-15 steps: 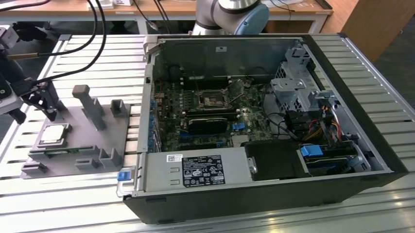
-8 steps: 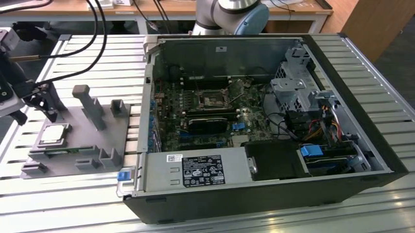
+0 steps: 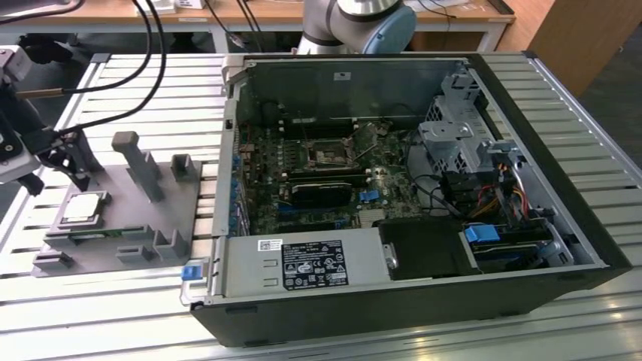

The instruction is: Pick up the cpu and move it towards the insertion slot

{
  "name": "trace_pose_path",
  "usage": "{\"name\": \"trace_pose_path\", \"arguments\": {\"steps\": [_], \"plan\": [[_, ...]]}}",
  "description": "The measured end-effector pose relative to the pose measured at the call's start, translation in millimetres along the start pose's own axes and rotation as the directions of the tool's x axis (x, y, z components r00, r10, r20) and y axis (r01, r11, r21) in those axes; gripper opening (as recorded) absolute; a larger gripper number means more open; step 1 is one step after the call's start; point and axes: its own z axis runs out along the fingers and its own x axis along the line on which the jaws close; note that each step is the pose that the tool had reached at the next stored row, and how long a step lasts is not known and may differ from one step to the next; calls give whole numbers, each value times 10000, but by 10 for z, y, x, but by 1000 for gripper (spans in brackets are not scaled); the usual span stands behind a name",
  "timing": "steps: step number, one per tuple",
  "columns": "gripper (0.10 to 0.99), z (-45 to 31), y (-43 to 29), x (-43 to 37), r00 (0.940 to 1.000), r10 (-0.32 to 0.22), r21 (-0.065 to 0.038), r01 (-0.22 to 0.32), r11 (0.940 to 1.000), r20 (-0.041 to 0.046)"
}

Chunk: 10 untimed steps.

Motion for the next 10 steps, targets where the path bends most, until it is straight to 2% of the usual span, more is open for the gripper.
{"name": "trace_pose_path", "arguments": {"steps": [10], "plan": [[671,87,-10,0,10000,0,1,0,10000,-1]]}}
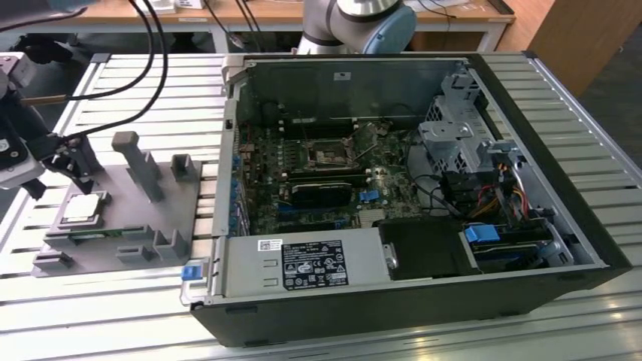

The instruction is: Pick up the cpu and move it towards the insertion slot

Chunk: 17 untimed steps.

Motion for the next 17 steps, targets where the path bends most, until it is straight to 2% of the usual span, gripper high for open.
{"name": "trace_pose_path", "arguments": {"steps": [1,3,4,5,6,7,14,17], "plan": [[671,14,-2,0,10000,0,0,0,10000,0],[788,49,-4,0,10000,0,0,0,10000,1],[788,67,-4,0,10000,0,-1,0,10000,1],[847,85,-5,1,10000,1,-1,-1,10000,1],[847,104,-6,1,10000,0,-1,0,10000,1],[910,122,-6,1,10000,0,-1,0,10000,2],[910,248,-9,1,10000,8,-6,-8,10000,1],[910,278,-10,2,10000,8,-26,-8,10000,0]]}}
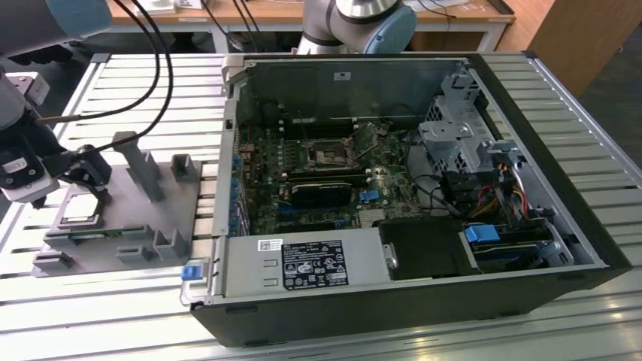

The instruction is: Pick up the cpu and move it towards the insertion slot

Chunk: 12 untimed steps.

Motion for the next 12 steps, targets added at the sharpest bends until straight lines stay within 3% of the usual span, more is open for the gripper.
{"name": "trace_pose_path", "arguments": {"steps": [5,12], "plan": [[910,60,-3,-1,10000,-1,-18,1,10000,-3],[910,82,-4,-1,10000,-1,-19,1,10000,-3]]}}
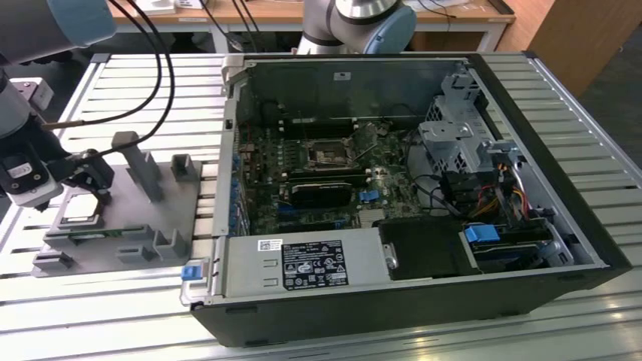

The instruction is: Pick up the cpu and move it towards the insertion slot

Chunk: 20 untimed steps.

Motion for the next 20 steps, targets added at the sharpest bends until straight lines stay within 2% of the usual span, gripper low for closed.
{"name": "trace_pose_path", "arguments": {"steps": [14,16,17,20], "plan": [[910,120,-3,25,10000,-37,0,37,10000,-2],[894,129,0,25,10000,-52,-2,52,10000,-3],[827,132,3,25,10000,-54,-2,54,10000,-4],[827,145,6,25,10000,-58,-3,58,10000,-2]]}}
